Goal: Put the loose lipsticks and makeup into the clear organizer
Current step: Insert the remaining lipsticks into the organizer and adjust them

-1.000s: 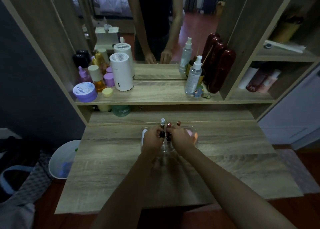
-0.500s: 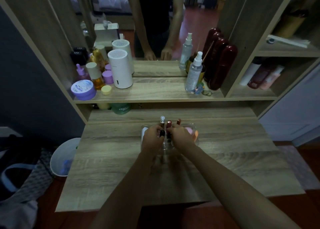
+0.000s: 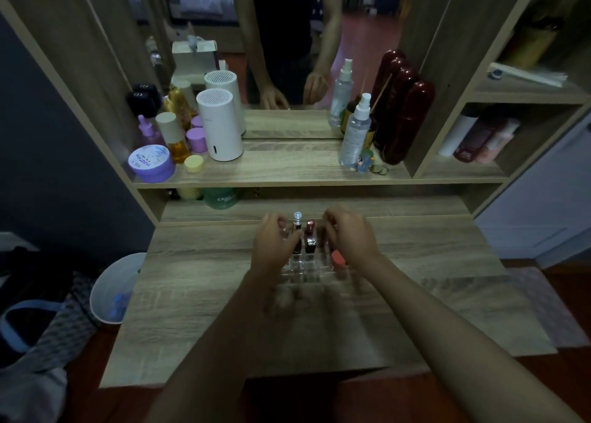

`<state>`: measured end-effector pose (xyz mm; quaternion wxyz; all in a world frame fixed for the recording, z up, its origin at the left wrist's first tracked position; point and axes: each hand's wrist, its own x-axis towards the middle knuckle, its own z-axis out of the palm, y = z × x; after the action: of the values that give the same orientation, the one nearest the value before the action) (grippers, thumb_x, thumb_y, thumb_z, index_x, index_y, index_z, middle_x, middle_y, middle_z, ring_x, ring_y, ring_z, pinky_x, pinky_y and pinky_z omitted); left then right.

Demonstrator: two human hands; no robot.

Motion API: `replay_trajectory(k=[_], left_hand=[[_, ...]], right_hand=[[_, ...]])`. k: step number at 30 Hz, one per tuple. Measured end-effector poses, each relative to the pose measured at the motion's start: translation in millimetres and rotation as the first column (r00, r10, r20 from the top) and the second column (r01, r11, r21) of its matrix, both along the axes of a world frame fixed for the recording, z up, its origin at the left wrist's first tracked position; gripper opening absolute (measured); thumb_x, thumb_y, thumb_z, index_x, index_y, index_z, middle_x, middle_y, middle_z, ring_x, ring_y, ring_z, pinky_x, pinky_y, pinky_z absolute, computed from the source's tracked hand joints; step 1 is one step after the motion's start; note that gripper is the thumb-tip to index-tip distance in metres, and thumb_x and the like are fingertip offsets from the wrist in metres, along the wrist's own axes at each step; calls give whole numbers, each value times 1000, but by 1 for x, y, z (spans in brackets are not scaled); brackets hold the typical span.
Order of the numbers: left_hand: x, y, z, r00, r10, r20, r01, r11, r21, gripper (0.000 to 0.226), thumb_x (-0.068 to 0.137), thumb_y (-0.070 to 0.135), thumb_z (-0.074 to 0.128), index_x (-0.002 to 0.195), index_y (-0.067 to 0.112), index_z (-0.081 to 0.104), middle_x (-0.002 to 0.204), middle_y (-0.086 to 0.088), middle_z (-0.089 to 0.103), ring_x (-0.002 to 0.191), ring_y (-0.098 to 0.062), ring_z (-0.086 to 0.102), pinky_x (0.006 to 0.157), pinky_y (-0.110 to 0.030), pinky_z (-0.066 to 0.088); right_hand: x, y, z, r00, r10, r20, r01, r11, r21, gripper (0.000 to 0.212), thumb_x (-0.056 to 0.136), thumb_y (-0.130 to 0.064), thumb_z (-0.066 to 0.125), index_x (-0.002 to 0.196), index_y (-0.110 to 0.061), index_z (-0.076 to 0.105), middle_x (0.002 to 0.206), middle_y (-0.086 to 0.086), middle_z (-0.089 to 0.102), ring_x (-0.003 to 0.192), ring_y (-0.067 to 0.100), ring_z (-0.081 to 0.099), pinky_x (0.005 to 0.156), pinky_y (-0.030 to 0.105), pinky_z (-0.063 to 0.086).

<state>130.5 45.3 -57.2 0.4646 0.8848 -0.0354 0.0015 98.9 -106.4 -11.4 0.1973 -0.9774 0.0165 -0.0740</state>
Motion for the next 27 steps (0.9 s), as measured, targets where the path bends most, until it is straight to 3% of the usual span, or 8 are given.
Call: replay_trajectory(k=[4, 7, 11, 18, 22, 25, 27], left_hand=[[12, -8, 11, 993, -65, 97, 59, 996, 61, 39, 78, 16, 69, 113, 10, 55, 114, -7, 56, 102, -21, 59, 85, -38, 56], [20, -14, 15, 983, -159, 96, 142, 977, 161, 41, 79, 15, 66, 117, 19, 55, 118, 1, 57, 110, -15, 55, 89, -34, 53], [31, -17, 15, 965, -248, 79, 212, 924, 319, 33, 78, 19, 68, 111, 23, 60, 110, 5, 64, 106, -15, 55, 92, -33, 47], [41, -25, 26, 909, -409, 83, 265, 717, 644, 27, 82, 35, 65, 108, 29, 65, 104, 6, 70, 112, -18, 55, 109, -41, 30], [40, -28, 27, 894, -445, 50, 290, 660, 693, 18, 83, 34, 64, 101, 29, 68, 97, 5, 72, 110, -19, 57, 113, -43, 25], [39, -29, 27, 896, -440, 62, 280, 668, 689, 16, 85, 32, 63, 100, 28, 68, 97, 5, 73, 109, -18, 58, 114, -42, 25], [39, -29, 27, 900, -431, 67, 274, 677, 683, 16, 85, 32, 63, 100, 27, 68, 95, 5, 73, 107, -18, 59, 113, -41, 25]], right_hand=[[8, -10, 5, 1000, -21, -21, 21, 1000, 8, 30, 88, -18, 63, 117, -11, 61, 118, 9, 55, 99, 25, 60, 71, 26, 42], [11, -11, 2, 994, -35, -108, 38, 999, 30, 31, 87, -17, 65, 118, -13, 62, 119, 8, 61, 106, 24, 60, 80, 28, 45], [13, -10, -3, 988, -60, -145, 73, 994, 82, 22, 88, -14, 65, 110, -12, 67, 108, 10, 71, 100, 23, 64, 75, 23, 40], [22, -8, -5, 988, -64, -138, 79, 991, 106, 20, 89, -10, 62, 107, -10, 70, 103, 10, 74, 95, 22, 67, 76, 25, 46], [25, -9, -7, 990, -58, -130, 73, 991, 114, 19, 89, -8, 61, 106, -8, 70, 101, 12, 74, 94, 24, 67, 76, 24, 47], [26, -9, -8, 991, -48, -129, 64, 991, 117, 20, 89, -9, 62, 107, -8, 70, 102, 13, 74, 95, 24, 67, 82, 31, 53], [25, -9, -9, 991, -41, -127, 55, 992, 114, 20, 89, -10, 62, 108, -8, 69, 102, 12, 73, 94, 23, 67, 79, 29, 51]])
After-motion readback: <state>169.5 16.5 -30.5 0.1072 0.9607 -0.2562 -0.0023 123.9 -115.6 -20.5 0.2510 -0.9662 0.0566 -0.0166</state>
